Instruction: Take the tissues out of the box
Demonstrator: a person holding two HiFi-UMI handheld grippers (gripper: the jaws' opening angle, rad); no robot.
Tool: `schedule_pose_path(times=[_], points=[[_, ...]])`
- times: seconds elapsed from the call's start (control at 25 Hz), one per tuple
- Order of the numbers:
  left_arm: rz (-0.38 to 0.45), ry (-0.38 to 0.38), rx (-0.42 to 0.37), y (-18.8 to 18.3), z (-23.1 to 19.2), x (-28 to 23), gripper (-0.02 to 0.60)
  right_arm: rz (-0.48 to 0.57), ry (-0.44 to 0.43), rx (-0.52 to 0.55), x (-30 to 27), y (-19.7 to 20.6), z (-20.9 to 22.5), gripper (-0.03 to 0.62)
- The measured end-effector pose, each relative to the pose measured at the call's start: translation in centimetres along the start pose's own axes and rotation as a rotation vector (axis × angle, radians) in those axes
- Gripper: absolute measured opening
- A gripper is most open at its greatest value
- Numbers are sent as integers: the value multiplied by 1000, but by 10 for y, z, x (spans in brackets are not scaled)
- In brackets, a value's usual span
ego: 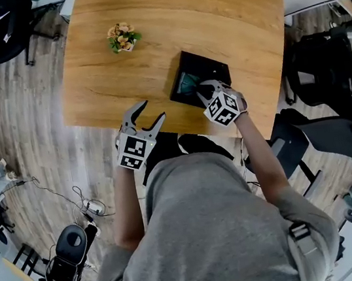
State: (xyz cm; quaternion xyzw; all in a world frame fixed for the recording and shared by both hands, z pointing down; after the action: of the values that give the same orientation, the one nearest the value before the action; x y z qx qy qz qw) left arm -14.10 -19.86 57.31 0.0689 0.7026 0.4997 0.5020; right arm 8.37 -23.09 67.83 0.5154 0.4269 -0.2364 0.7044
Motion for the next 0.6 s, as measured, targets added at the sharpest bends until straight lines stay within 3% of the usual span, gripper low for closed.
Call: schedule_pose_path(times=[0.6], points=[[12, -18, -21, -7, 11, 5, 255, 34, -9, -21, 5, 0, -1, 11]])
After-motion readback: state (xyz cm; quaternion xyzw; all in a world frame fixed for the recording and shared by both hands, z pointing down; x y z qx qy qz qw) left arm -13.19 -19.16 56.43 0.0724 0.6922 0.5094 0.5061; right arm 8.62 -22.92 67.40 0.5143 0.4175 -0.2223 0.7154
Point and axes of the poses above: the fingertips, and each gripper's own axes: x backward along the fingers, z to its right, y out of its underside, the point moved 7 cm from there along x, backward along the fingers, and after that the axes turned 11 degrees about -y, right-handed, at the moved point
